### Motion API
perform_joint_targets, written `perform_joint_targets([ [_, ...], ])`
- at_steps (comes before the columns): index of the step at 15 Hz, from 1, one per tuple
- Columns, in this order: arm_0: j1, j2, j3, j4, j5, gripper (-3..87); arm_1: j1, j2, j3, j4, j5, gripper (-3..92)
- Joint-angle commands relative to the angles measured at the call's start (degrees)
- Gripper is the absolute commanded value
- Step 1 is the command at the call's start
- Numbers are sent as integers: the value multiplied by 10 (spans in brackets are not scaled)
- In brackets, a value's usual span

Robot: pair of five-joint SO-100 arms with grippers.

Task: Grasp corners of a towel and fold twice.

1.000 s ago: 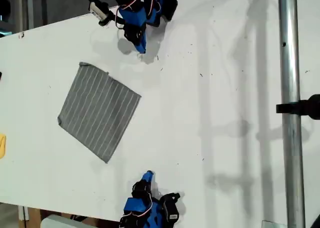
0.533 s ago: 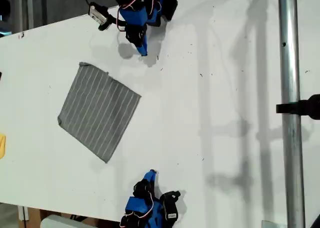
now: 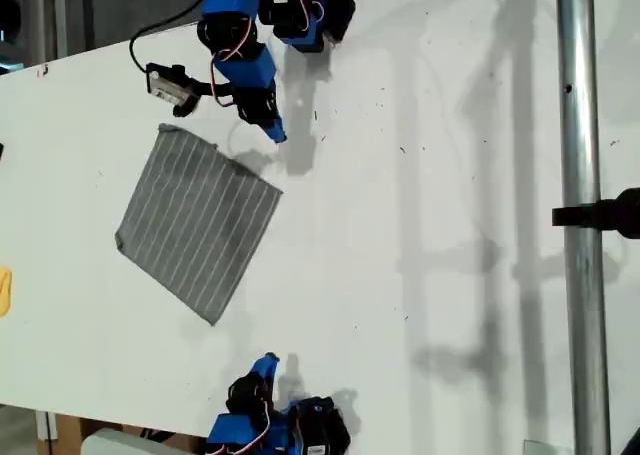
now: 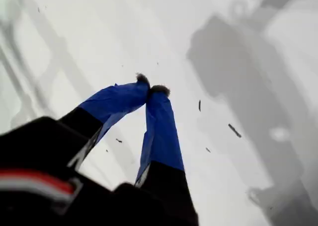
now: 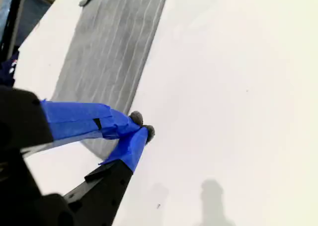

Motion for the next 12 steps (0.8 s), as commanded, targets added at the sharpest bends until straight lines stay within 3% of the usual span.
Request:
perform_joint_targets([
  [1, -67, -120, -164, 32, 69, -29, 23, -125, -178, 28, -63, -3],
  [6, -172, -353, -398, 109, 202, -29, 80, -331, -429, 116, -155, -3],
  [12, -304, -507, -508, 114, 299, -28, 121, -496, -620, 169, -200, 29],
])
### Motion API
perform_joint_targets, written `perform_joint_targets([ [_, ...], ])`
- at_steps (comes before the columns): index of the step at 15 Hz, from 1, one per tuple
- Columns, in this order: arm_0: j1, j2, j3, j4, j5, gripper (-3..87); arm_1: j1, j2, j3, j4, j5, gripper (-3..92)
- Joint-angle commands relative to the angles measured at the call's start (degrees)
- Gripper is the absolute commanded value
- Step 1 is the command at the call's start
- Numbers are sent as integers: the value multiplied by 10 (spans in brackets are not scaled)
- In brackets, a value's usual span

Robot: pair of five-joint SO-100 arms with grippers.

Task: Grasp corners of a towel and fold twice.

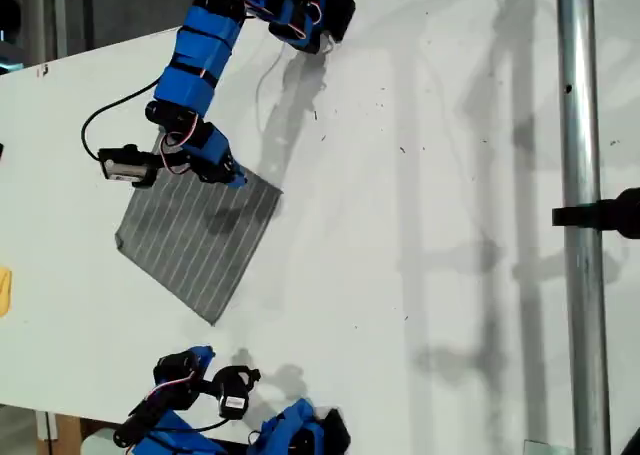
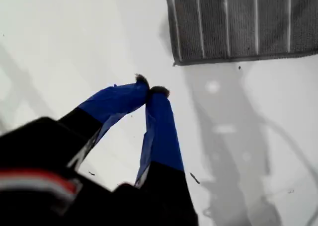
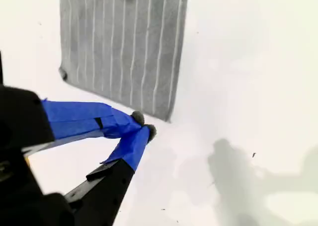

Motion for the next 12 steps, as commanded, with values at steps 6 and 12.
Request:
perform_joint_targets([
  [6, -36, -44, -66, 15, 18, -28, 33, -127, -105, 11, -36, 345],
  [12, -35, -36, -53, 19, 19, -28, 40, -283, -116, -66, -52, 350],
])
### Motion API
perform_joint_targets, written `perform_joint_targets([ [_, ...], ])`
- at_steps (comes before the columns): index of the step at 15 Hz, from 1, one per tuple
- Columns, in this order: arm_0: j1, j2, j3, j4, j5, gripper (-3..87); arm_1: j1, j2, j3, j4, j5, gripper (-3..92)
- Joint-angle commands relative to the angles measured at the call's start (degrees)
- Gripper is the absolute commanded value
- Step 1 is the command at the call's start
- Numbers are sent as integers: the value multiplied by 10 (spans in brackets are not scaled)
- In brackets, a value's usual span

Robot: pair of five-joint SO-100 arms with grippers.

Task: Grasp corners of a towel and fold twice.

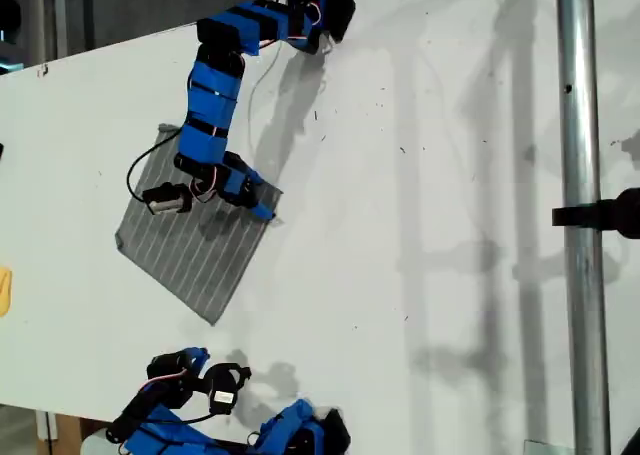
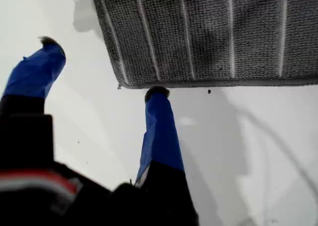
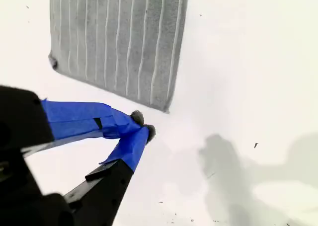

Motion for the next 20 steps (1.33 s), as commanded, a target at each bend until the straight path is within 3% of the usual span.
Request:
perform_joint_targets([
  [1, -6, 15, -14, 6, -1, -28, 16, -22, -47, -32, -11, 349],
  [4, -4, 18, -11, 6, -3, -28, 26, -48, -48, -54, -27, 341],
  [5, -3, 18, -10, 6, -4, -28, 28, -48, -48, -54, -28, 290],
  [6, -3, 18, -10, 6, -5, -28, 29, -48, -48, -55, -28, 92],
  [9, 1, 18, -10, 6, -10, -28, 18, -48, -46, -54, -29, -2],
  [15, 61, 63, 39, 4, -58, -18, -63, -34, -28, -47, -4, -3],
  [20, 127, 139, 47, 17, -83, 122, -130, -11, 32, -53, 43, -3],
])
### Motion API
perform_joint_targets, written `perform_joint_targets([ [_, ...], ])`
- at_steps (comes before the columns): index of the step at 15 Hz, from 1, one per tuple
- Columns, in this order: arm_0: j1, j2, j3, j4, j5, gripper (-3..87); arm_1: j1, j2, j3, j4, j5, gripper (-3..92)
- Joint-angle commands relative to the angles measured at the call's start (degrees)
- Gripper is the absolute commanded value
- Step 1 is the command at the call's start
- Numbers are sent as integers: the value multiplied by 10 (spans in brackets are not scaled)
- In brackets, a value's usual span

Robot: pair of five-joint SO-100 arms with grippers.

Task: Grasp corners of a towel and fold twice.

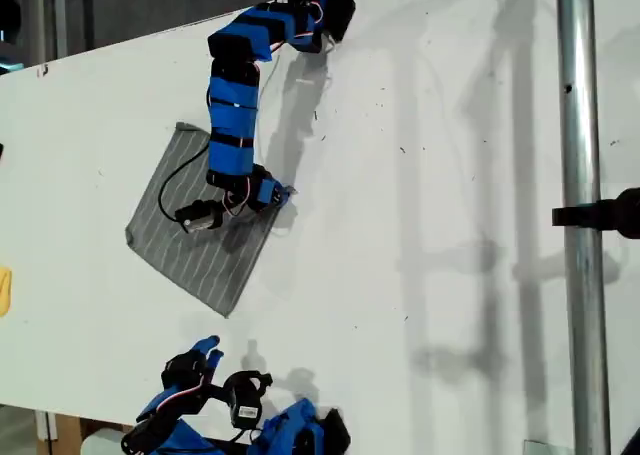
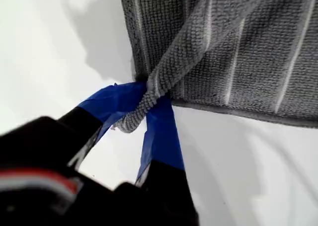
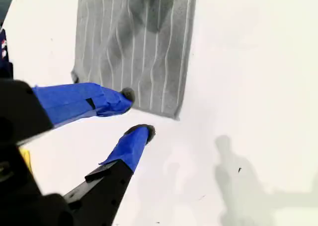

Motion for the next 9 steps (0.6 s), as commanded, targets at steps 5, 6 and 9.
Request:
perform_joint_targets([
  [5, -5, -47, -80, 8, 54, 244, -47, 60, 51, 1, 37, -3],
  [6, -27, -84, -99, 4, 76, 249, -47, 68, 53, 2, 39, -3],
  [9, -69, -189, -109, -54, 123, 261, -47, 89, 55, 4, 40, -3],
])
